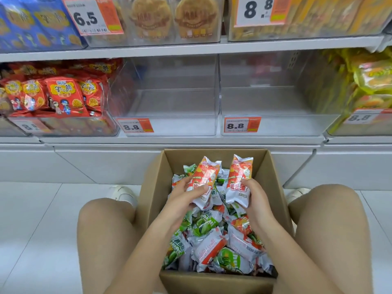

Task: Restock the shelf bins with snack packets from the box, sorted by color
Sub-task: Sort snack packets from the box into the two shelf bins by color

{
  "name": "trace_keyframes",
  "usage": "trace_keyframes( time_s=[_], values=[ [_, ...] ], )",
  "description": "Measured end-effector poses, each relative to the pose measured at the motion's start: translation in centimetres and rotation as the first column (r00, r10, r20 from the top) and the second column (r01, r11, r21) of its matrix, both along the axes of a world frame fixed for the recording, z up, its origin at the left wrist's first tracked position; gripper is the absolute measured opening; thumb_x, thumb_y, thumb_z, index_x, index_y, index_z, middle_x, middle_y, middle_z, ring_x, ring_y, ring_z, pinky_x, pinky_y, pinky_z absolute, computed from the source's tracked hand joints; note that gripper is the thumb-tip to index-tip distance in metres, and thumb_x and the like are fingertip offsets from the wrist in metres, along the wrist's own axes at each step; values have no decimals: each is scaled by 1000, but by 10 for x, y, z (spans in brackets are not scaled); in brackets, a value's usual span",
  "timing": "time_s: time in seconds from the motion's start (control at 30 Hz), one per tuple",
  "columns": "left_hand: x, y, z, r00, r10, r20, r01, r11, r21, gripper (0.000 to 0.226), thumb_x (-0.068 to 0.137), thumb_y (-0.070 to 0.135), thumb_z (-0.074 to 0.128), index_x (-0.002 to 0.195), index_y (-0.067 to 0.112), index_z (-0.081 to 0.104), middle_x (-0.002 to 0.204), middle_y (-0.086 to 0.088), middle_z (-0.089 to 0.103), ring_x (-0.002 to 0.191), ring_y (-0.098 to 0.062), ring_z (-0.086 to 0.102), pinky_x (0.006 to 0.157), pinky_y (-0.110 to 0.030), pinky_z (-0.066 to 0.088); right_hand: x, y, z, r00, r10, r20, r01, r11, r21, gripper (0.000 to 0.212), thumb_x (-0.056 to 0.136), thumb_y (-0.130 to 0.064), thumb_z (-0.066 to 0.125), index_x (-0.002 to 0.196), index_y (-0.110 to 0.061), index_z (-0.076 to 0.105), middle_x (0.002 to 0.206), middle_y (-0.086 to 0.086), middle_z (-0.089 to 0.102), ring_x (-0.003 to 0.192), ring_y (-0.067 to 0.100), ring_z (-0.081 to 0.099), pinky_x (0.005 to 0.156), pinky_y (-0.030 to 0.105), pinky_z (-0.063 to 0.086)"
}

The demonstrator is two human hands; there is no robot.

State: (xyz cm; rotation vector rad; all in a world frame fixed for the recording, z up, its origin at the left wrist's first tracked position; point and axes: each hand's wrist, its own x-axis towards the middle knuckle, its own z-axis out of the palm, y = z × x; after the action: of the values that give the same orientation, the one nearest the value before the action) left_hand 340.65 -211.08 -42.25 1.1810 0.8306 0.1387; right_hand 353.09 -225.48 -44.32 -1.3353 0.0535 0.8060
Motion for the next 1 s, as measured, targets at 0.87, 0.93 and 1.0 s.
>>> trace_keyframes(
  time_s=[0.87,0.93,1.0],
  values=[
    [31,73,33,985,55,163,-82,983,164,65,62,64,78,101,14,68,104,-10,70,96,-21,68,85,-37,54,24,31,36,983,166,75,-161,985,-69,35,91,-19,59,126,-20,54,110,8,70,102,25,67,96,49,49],
    [30,73,38,980,34,196,-58,991,121,54,70,55,77,102,13,66,97,-6,72,90,-18,68,79,-32,54,21,38,37,976,207,63,-203,977,-57,42,87,-24,65,127,-22,54,112,7,70,106,26,65,100,53,45],
    [30,71,43,975,13,220,-34,995,91,47,72,49,71,102,13,64,91,-2,73,85,-15,68,78,-31,53,18,45,42,969,243,52,-241,970,-45,49,83,-22,69,129,-20,51,113,6,69,107,26,65,100,51,46]
  ],
)
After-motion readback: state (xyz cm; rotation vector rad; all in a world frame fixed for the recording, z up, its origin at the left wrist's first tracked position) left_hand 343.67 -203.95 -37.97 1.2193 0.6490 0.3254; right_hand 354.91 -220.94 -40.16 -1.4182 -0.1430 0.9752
